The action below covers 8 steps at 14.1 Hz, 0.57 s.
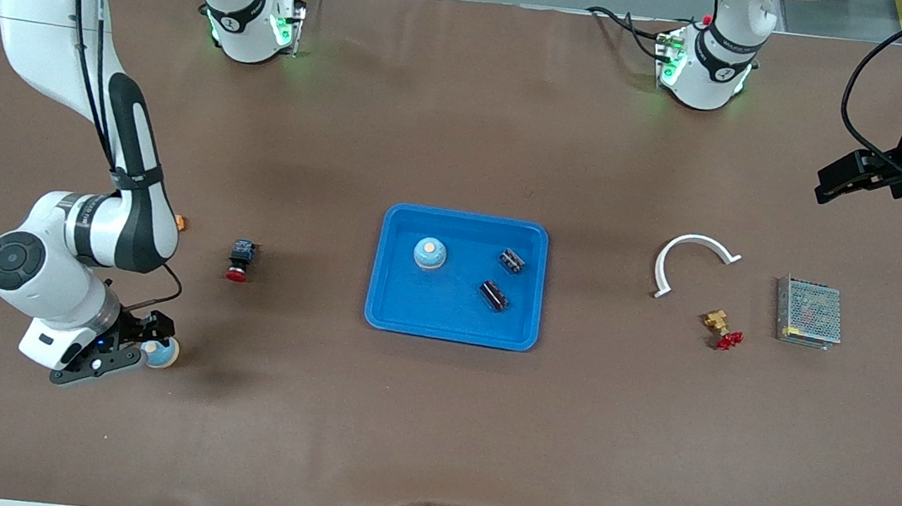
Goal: Place electrolytic capacitor and blue bell in tray
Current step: 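Move the right gripper to the other blue button, then grasp the second blue button with the right gripper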
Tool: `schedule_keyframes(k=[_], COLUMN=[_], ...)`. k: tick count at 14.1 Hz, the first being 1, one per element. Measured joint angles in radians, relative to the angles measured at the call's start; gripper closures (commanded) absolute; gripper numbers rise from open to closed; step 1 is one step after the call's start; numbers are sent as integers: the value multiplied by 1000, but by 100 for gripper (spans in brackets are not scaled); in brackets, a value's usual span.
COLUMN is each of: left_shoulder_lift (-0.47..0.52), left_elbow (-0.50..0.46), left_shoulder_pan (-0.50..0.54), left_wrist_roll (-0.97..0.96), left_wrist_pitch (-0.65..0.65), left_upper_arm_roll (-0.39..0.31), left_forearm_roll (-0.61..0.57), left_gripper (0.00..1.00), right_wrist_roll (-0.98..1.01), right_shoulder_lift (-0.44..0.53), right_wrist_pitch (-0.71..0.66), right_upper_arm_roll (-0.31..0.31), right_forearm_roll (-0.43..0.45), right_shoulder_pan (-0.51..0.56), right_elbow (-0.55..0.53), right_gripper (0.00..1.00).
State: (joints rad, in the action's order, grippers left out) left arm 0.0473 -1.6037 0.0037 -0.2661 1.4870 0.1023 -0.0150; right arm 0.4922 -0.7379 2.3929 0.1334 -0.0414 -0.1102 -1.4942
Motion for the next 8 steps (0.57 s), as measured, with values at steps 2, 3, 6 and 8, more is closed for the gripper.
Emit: schedule_keyframes(k=[2,3,6,8], left_shoulder_lift=[0,0,0,0], left_elbow=[-1,-1,-2,-2], left_shoulder_pan=[0,0,0,-1], left_wrist_roll=[0,0,0,0], left_wrist_pitch=[0,0,0,0], left_upper_arm_roll=[-1,-1,-1,0], left_forearm_roll=[0,0,0,0], left_gripper=[0,0,0,0], right_wrist_roll=[55,73,92,106], right_shoulder_lift=[-5,-10,-30,-45], right_wrist_pitch=[15,18,24,27], right_upper_arm_roll=[0,0,0,-1], right_forearm_roll=[0,0,0,0], right_shoulder_pan=[5,9,17,17], right_elbow=[0,0,0,0], right_gripper=[0,0,0,0])
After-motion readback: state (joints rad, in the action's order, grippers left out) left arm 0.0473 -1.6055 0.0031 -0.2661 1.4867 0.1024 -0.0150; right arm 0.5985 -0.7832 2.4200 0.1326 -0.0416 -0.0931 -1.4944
